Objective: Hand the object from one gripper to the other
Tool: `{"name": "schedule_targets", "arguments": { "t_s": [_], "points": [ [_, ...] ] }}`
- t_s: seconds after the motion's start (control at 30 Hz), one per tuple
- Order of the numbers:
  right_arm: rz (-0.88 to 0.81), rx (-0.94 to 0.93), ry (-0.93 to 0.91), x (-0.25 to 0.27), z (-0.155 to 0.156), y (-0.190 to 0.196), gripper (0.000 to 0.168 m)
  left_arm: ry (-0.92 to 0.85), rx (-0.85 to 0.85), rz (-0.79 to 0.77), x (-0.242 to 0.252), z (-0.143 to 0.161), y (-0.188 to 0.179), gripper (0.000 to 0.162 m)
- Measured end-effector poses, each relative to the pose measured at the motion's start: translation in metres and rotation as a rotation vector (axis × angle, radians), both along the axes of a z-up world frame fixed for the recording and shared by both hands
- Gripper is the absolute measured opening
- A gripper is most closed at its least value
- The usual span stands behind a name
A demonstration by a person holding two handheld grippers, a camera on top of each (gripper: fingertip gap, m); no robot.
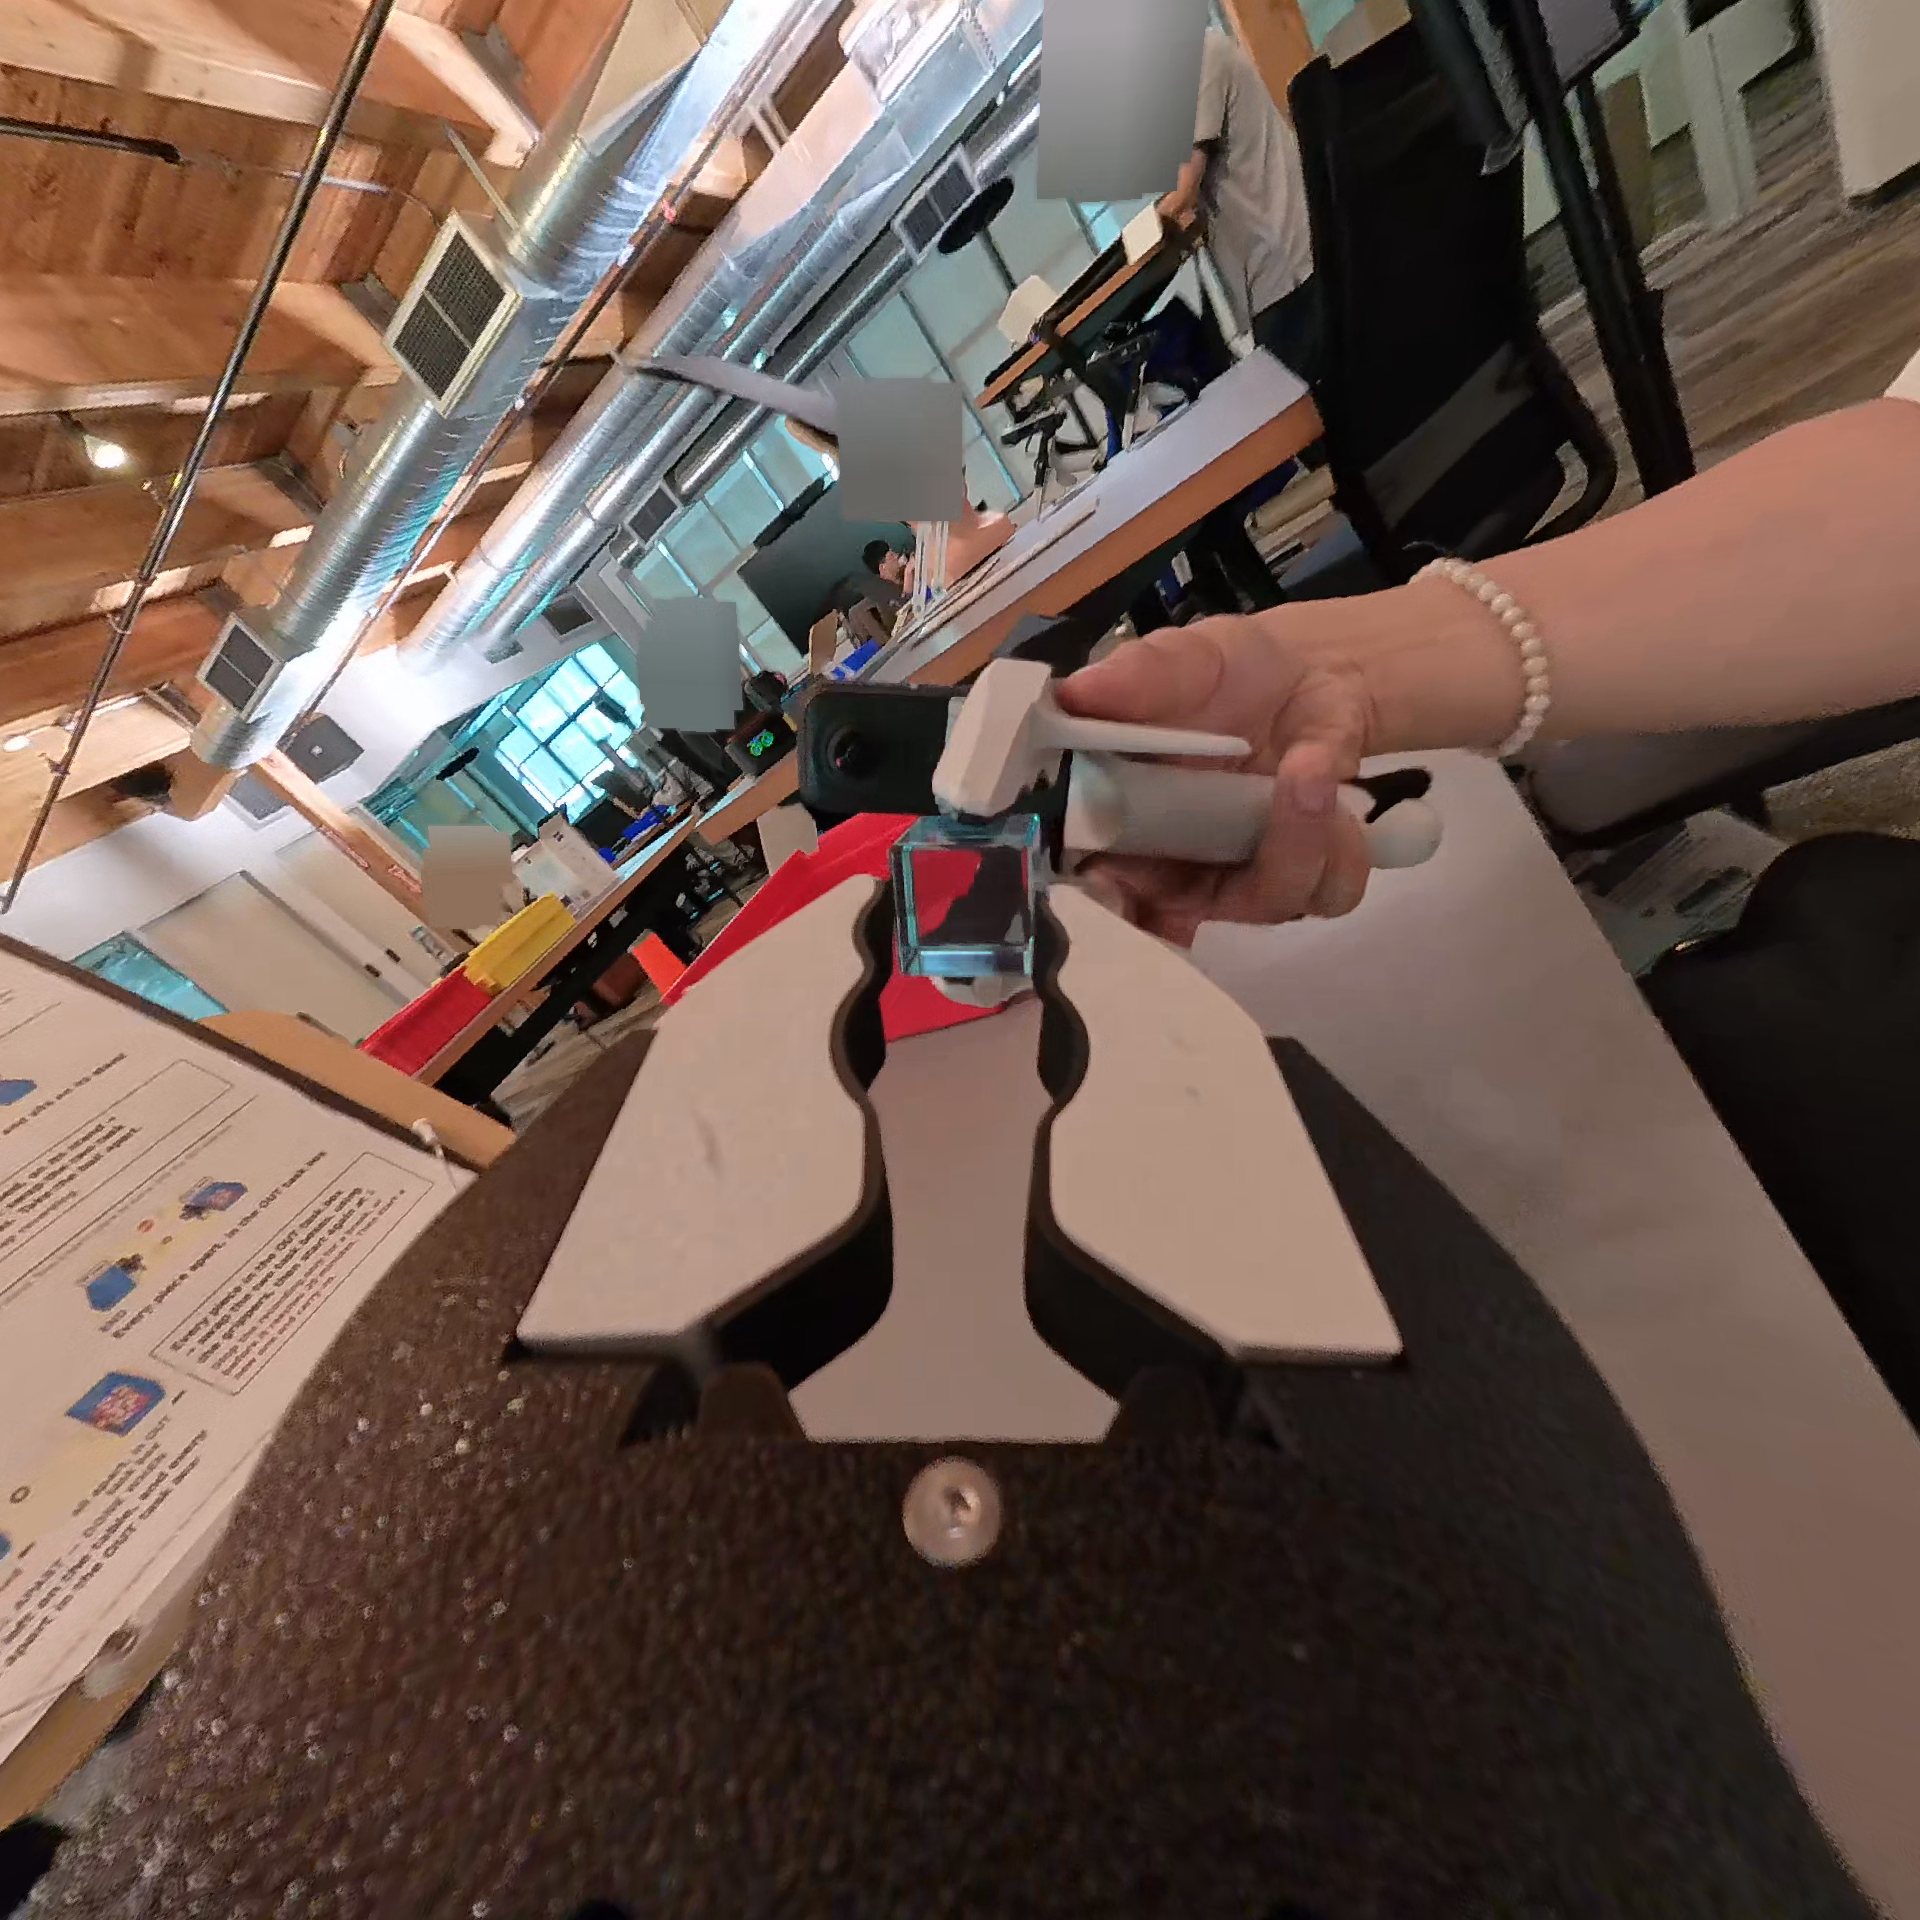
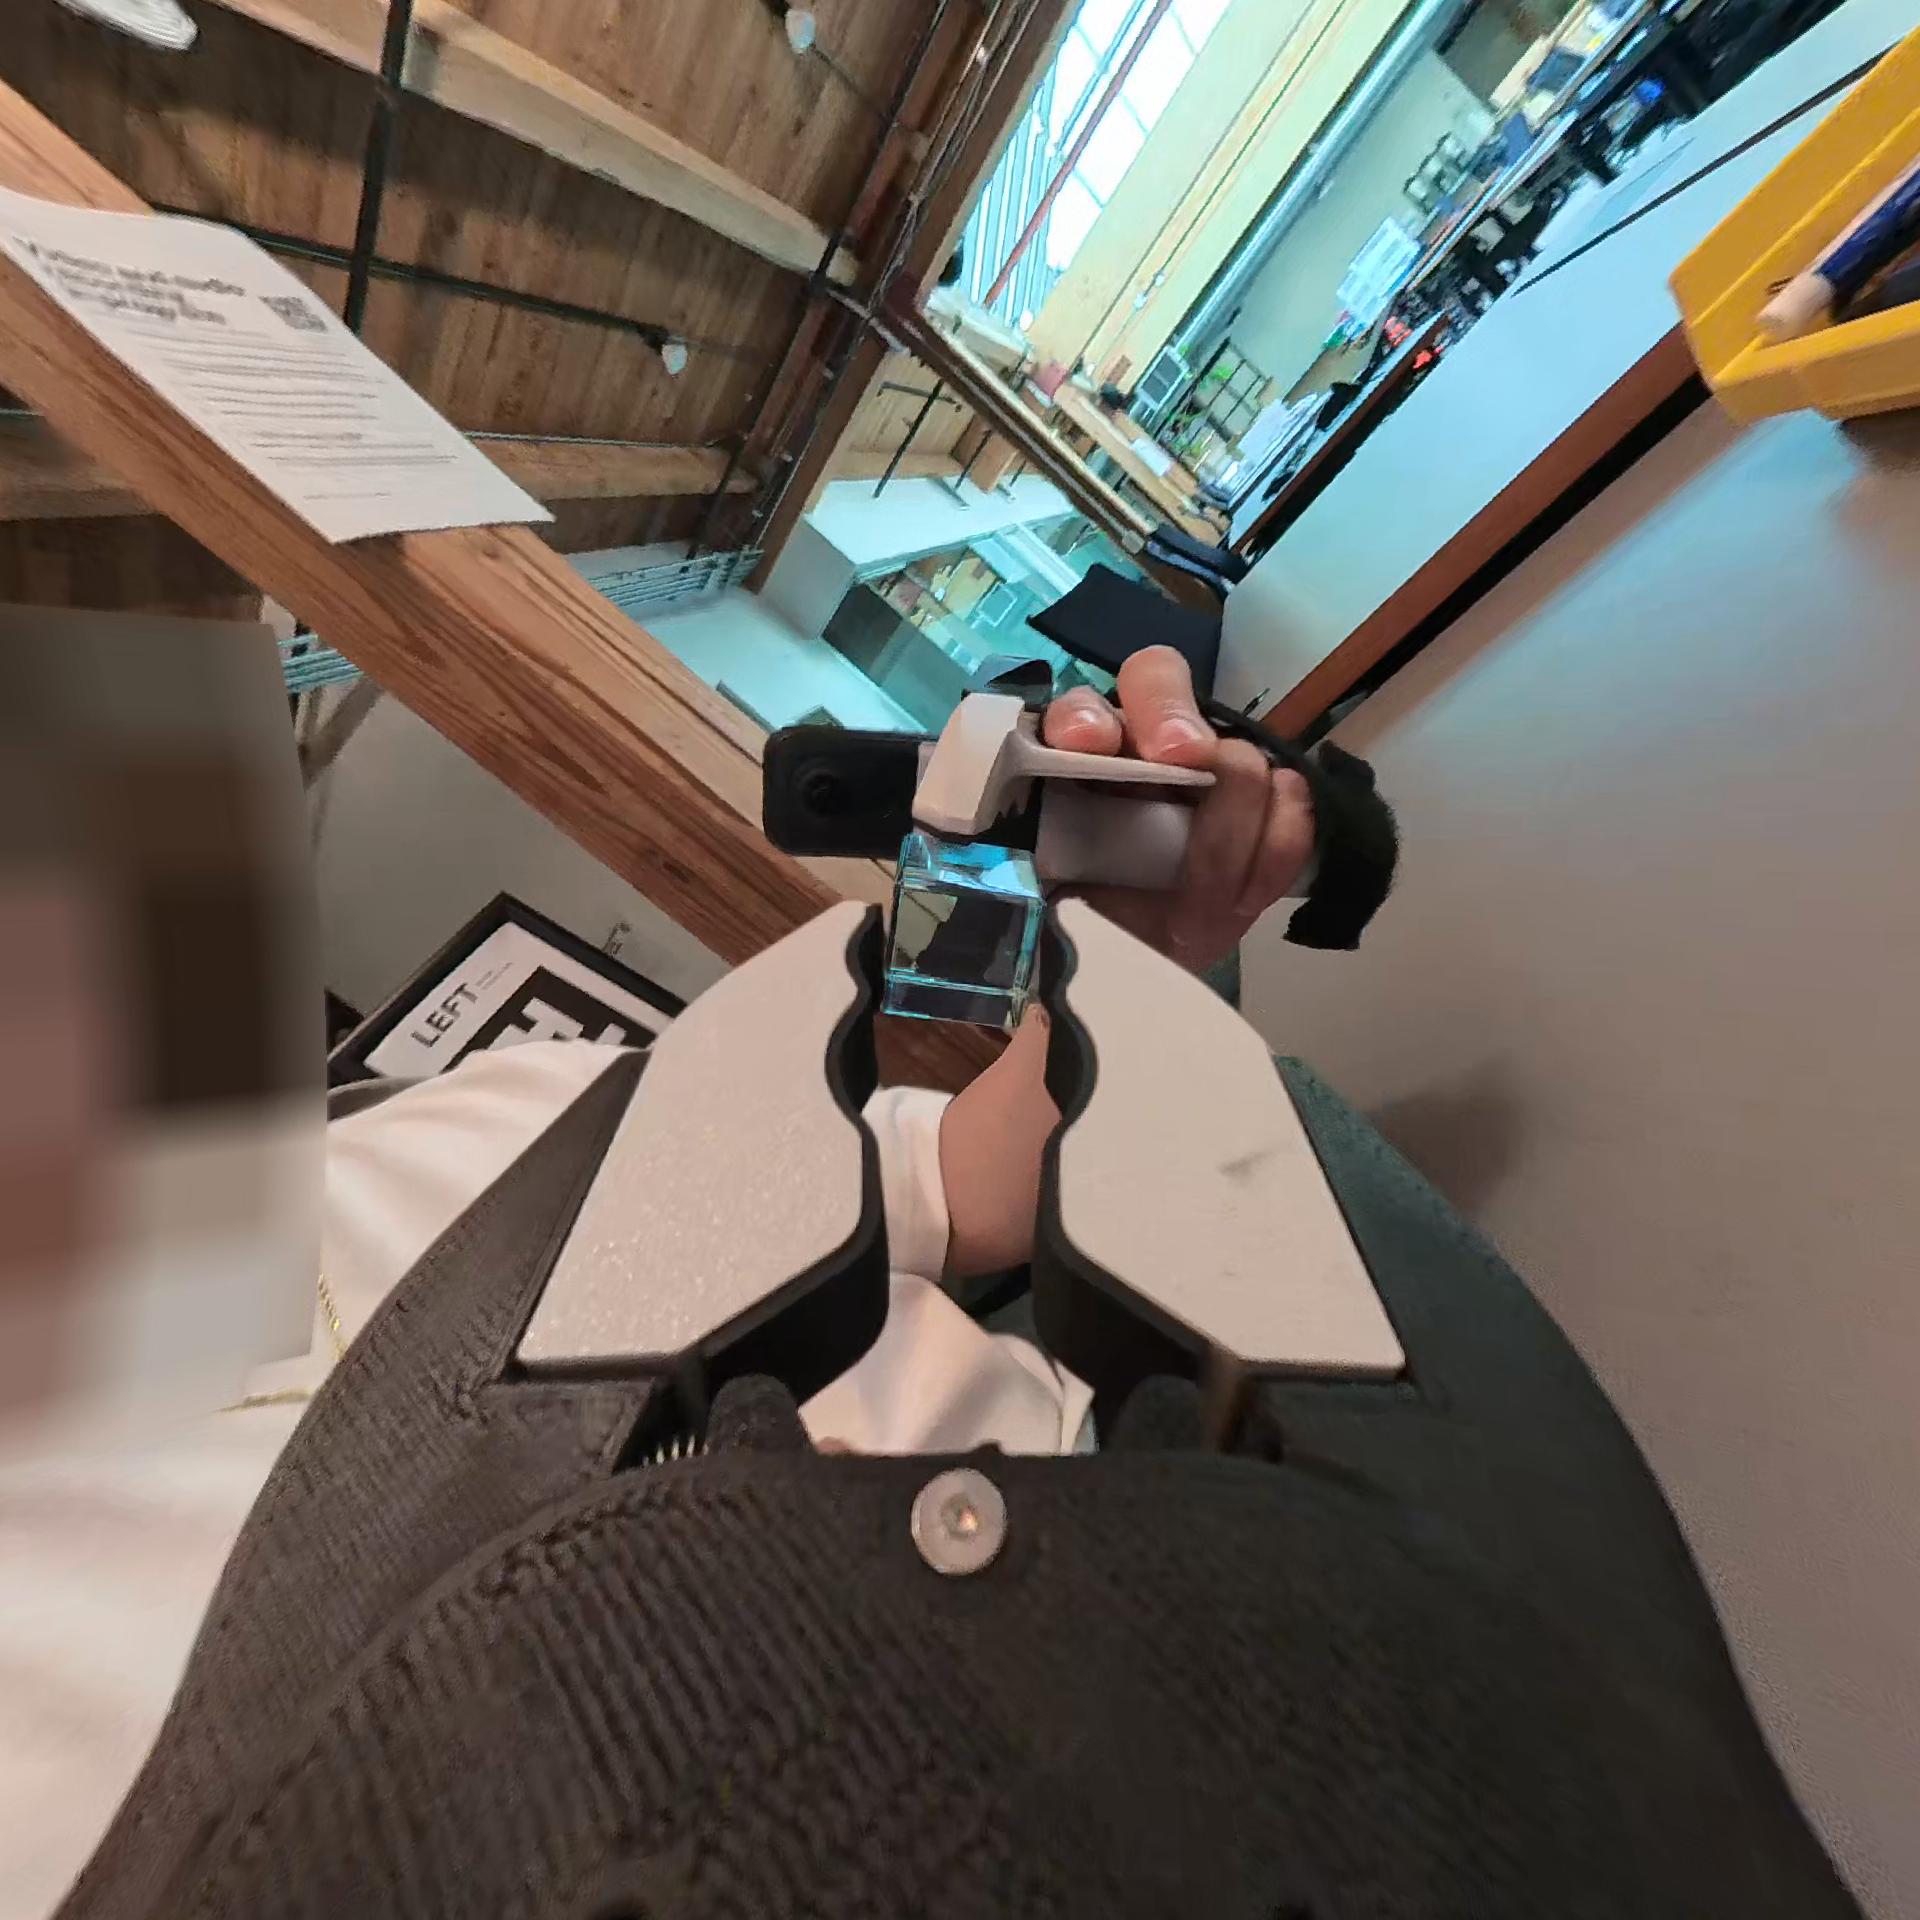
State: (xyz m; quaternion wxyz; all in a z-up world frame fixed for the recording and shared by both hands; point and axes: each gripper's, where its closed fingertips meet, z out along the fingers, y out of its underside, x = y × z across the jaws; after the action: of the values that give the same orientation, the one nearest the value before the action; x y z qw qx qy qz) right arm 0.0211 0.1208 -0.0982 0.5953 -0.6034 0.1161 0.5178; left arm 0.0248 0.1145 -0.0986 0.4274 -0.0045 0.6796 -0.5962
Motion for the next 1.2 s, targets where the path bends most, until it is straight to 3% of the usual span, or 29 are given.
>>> {"name": "schedule_targets", "arguments": {
  "t_s": [0.2,0.4,0.5,0.63,0.77,0.9,1.0,1.07,1.17,1.2],
  "points": [
    [-0.083,0.009,0.040,0.016,-0.003,0.009,0.027,0.104,-0.024,0.106,0.016,-0.006,0.011,0.025],
    [-0.339,0.092,0.238,0.059,0.006,0.008,0.027,0.134,-0.095,0.329,0.039,-0.002,0.012,0.036],
    [-0.353,0.098,0.302,0.060,0.005,0.011,0.027,0.060,-0.095,0.491,0.047,0.004,0.013,0.033],
    [-0.362,0.138,0.362,0.056,0.011,0.012,0.027,-0.033,-0.006,0.585,0.050,-0.001,0.008,0.037],
    [-0.409,0.123,0.291,0.054,0.012,0.014,0.026,-0.067,-0.087,0.640,0.048,0.006,0.011,0.026],
    [-0.437,0.115,0.262,0.055,0.011,0.015,0.026,-0.103,-0.076,0.695,0.048,0.004,0.011,0.026],
    [-0.404,0.086,0.222,0.054,0.008,0.014,0.027,-0.050,-0.070,0.608,0.048,0.002,0.010,0.025],
    [-0.312,0.056,0.096,0.041,0.008,0.012,0.028,-0.014,-0.095,0.505,0.042,0.008,0.011,0.025],
    [-0.177,-0.022,-0.045,0.021,0.004,0.007,0.056,0.071,-0.133,0.241,0.023,0.015,0.004,0.025],
    [-0.156,0.000,-0.035,0.018,0.009,0.004,0.054,0.094,-0.140,0.169,0.016,0.016,0.004,0.025]
  ]
}}
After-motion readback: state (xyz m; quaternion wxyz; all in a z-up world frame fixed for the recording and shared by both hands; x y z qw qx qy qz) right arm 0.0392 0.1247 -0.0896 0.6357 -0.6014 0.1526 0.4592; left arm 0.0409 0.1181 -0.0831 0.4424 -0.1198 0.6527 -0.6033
